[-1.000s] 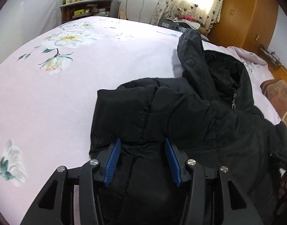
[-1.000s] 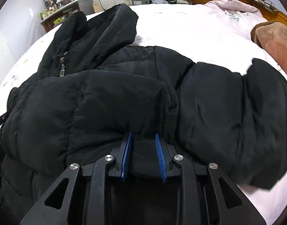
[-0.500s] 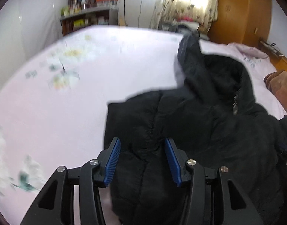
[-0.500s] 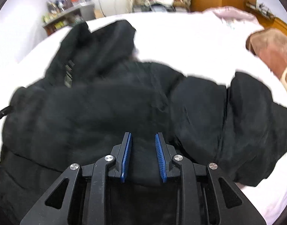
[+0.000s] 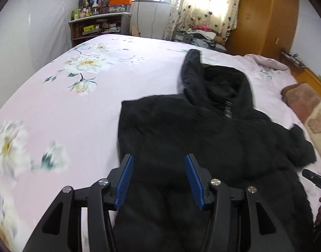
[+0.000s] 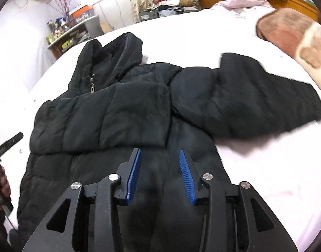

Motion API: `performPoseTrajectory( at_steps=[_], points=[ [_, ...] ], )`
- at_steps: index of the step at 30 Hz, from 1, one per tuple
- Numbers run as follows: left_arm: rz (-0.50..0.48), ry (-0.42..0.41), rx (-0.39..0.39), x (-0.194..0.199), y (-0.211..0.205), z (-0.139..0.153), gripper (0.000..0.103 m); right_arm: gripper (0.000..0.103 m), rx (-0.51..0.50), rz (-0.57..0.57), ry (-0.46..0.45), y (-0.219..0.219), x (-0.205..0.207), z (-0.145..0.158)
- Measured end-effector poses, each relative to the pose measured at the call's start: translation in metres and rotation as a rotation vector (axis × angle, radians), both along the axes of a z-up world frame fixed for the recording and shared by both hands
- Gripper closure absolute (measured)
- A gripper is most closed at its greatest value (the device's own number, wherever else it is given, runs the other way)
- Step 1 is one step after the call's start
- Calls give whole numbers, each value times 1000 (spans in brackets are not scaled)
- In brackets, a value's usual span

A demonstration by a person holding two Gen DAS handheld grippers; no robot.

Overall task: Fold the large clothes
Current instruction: 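Fold the held sleeve across the jacket body and release it, then grasp the other sleeve cuff with the right tool and lift it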

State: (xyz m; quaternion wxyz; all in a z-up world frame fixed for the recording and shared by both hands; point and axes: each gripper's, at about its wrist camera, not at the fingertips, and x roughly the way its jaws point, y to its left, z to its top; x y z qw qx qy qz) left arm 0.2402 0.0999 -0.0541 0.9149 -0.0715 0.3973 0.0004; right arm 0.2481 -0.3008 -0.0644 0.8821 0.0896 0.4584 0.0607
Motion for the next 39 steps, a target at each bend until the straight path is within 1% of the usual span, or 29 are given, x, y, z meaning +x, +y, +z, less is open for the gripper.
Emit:
performPoseTrajectory(
  at_steps=[1, 2, 4, 5, 9, 12, 14, 15, 16, 18, 20, 24, 27, 30, 33, 37, 39],
  points=[
    [-8, -2, -2, -13, -4, 2, 42, 60, 4, -8, -5, -2, -10, 4],
    [-23, -2, -4, -29, -10, 7, 40, 59, 8, -14, -5, -4, -19, 8],
    [-53, -2, 1, -55, -23, 14, 39, 56, 15, -26, -3, -10, -44, 15],
    [-70, -2, 5, -66, -28, 18, 38, 55, 18, -38, -8, -13, -61, 20],
    [-124, -13, 15, -105, -47, 29, 37, 55, 22, -60, -23, -23, -106, 34],
    [-155, -25, 19, -124, -56, 36, 34, 54, 25, -67, -28, -29, -125, 40],
    [-170, -29, 20, -131, -62, 38, 34, 54, 27, -74, -33, -33, -131, 42],
    [-176, -31, 24, -132, -64, 40, 34, 53, 28, -80, -34, -37, -133, 43],
    [-178, -38, 30, -133, -67, 41, 34, 49, 31, -89, -33, -41, -133, 43],
    [-176, -44, 26, -130, -68, 43, 34, 45, 43, -116, -30, -50, -132, 42],
    [-170, -43, 20, -127, -71, 43, 34, 45, 55, -140, -29, -61, -130, 39],
    [-166, -40, 29, -109, -77, 38, 34, 45, 79, -189, -19, -87, -118, 31],
    [-162, -45, 44, -90, -81, 33, 34, 45, 107, -242, -3, -115, -95, 20],
    [-155, -44, 67, -64, -84, 25, 34, 45, 92, -290, 13, -141, -69, 8],
    [-147, -39, 82, -37, -85, 16, 34, 45, 98, -339, 29, -170, -42, -6],
    [-132, -18, 104, -7, -85, 1, 34, 44, 148, -434, 47, -208, -12, -28],
    [-124, -9, 105, 4, -86, -7, 34, 44, 206, -492, 46, -230, 5, -43]
  ],
)
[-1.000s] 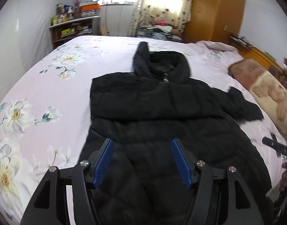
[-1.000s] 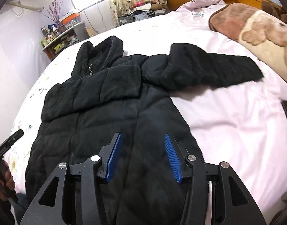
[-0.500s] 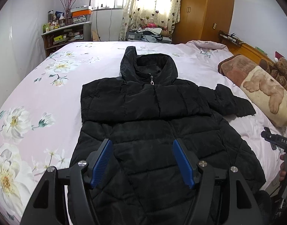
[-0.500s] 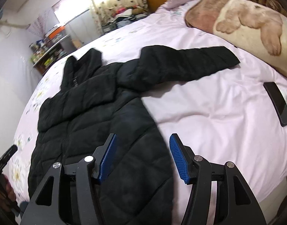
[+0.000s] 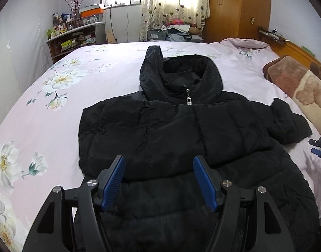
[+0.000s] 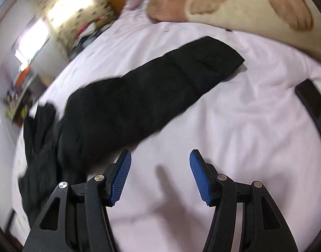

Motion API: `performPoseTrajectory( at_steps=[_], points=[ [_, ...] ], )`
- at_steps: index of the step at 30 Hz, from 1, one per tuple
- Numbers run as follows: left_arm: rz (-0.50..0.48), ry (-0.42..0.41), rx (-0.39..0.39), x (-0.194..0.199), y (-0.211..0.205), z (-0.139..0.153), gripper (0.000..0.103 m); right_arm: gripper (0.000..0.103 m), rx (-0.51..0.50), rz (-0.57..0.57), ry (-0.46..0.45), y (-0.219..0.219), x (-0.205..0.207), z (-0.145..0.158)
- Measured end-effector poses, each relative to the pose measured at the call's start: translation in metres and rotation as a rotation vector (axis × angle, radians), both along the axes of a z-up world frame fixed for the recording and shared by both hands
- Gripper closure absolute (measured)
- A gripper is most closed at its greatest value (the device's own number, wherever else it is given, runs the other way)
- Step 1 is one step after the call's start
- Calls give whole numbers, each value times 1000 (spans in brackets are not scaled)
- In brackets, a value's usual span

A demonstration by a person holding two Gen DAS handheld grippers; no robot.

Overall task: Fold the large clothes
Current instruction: 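Grasp the other sleeve cuff with the right tool and lift it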

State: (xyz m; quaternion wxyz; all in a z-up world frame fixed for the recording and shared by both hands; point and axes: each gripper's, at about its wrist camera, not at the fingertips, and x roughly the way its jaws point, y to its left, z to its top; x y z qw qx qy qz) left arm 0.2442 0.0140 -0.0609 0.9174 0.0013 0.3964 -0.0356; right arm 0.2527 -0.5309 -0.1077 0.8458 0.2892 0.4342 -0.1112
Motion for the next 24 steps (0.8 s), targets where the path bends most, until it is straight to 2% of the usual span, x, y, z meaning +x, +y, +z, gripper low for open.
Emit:
performPoseTrajectory(
  at_steps=[6, 9, 11, 12, 13, 16, 19, 24],
  points=[
    [12, 28, 8, 14, -1, -21, 34, 44, 127, -127, -36, -39, 36, -41],
    [21, 45, 13, 17, 1, -30, 34, 43, 167, -176, -86, -50, 44, -46],
    [28, 50, 12, 17, 3, -33, 34, 45, 148, -176, -77, -51, 49, -43],
    [31, 52, 10, 16, 4, -34, 34, 63, 123, -182, -68, -50, 51, -40],
    [35, 54, 9, 15, 6, -34, 34, 86, 108, -183, -62, -49, 51, -38],
    [45, 54, -6, 11, 11, -31, 34, 91, 78, -146, -85, -40, 46, -12],
    [50, 41, -17, 3, 17, -21, 34, 92, 46, -102, -138, -30, 39, 23],
    [58, 4, -21, -11, 27, 3, 34, 93, 20, 21, -277, 24, 30, 111]
  ],
)
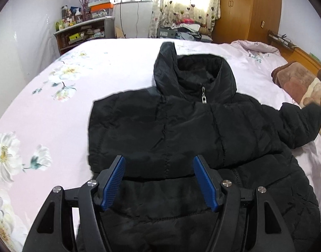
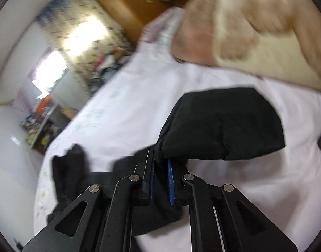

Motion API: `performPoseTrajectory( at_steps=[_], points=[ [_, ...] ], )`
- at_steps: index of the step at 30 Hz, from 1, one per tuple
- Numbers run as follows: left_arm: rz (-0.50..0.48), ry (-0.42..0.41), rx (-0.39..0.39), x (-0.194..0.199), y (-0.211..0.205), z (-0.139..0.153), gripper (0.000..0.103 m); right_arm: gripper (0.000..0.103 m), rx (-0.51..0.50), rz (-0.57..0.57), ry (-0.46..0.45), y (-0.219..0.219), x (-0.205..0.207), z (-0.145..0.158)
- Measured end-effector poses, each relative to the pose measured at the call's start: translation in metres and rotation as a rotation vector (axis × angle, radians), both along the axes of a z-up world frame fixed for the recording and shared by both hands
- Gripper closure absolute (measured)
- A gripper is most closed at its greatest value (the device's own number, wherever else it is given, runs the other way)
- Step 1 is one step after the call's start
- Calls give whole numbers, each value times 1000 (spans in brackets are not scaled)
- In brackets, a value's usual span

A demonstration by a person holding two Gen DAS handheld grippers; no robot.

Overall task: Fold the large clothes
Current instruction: 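Grasp the other sleeve cuff with the right tool and lift it, then fold the held sleeve across the jacket body and release it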

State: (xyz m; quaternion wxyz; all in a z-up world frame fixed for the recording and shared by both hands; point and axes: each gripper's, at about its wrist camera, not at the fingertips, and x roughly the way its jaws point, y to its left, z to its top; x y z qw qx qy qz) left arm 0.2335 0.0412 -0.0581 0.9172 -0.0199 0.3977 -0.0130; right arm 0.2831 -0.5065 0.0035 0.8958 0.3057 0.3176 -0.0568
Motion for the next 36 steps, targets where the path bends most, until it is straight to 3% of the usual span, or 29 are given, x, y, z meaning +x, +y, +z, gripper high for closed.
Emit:
performPoseTrajectory(
  at_steps=[6, 9, 14, 20, 23, 24, 25, 28, 33, 36],
  points=[
    [25, -56, -33, -17, 24, 25, 34, 93, -44, 198, -129, 101, 6, 76],
    [49, -64, -52, -22, 40, 28, 34, 93, -53, 320, -135, 158, 15, 81],
    [85, -52, -74, -29, 61, 19, 34, 93, -89, 516, -66, 254, 32, 42],
    [125, -17, -81, -29, 83, 2, 34, 89, -144, 680, 72, 346, 48, -49],
    [138, -2, -88, -27, 88, -7, 34, 79, -170, 718, 150, 364, 50, -90],
    [139, 1, -91, -27, 89, -8, 34, 71, -171, 729, 168, 368, 50, -101],
    [138, 2, -93, -26, 89, -9, 34, 62, -170, 739, 172, 370, 49, -105],
    [125, -7, -102, -26, 84, -5, 34, 51, -169, 757, 150, 365, 37, -96],
    [59, -54, -118, -17, 59, 18, 34, 50, -228, 724, 21, 338, 19, -35],
    [-1, -89, -114, -2, 37, 33, 33, 45, -318, 640, -124, 302, 10, 24]
  ],
)
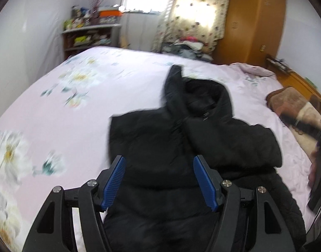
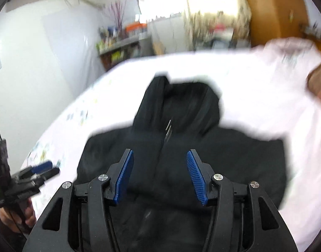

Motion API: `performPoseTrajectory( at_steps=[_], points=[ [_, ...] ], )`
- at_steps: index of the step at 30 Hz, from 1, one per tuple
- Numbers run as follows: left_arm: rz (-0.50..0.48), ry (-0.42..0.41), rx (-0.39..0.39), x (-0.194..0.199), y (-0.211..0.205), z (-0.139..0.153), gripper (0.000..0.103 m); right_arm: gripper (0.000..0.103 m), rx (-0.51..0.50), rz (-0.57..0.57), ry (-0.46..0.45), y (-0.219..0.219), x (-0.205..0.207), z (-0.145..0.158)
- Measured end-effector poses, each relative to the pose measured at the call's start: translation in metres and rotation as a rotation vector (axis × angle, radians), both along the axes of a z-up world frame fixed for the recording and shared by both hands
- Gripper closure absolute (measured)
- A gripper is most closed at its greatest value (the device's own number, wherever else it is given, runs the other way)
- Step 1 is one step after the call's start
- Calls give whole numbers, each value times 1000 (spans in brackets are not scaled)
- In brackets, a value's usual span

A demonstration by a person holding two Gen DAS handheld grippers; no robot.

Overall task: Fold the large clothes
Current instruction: 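Fold the held sleeve across the jacket body and release it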

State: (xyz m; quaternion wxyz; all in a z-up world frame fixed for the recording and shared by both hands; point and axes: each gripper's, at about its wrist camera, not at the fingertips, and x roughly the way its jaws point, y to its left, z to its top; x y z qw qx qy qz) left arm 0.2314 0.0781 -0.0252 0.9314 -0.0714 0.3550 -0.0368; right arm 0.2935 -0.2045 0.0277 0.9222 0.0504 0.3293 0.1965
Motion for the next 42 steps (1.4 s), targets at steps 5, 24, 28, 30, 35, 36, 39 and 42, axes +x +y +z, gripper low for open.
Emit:
performPoseTrajectory(
  at_steps=[5, 24, 28, 30, 35, 36, 39, 42],
  points=[
    [-77, 1, -3, 45, -43, -4, 33, 38, -156, -130, -160, -41, 12, 45],
    [-64, 177, 102, 89, -80, -103, 72, 77, -264, -222, 288, -78, 59, -158],
    [-74, 78, 65, 82, -65, -56, 73, 77, -179, -210, 202, -93, 51, -110],
    [-60, 30, 118, 91, -62, -42, 73, 77, -165, -232, 178, -98, 58, -97],
    [10, 140, 155, 134, -45, -75, 73, 77, -190, -222, 222, -86, 101, -107],
    [9, 157, 165, 138, -44, -85, 73, 77, -206, -218, 248, -82, 106, -116],
    [-14, 147, 221, 136, -52, -100, 73, 77, -268, -221, 284, -76, 113, -144],
    [-25, 144, 225, 132, -53, -90, 73, 77, -256, -237, 274, -79, 106, -136]
  ],
)
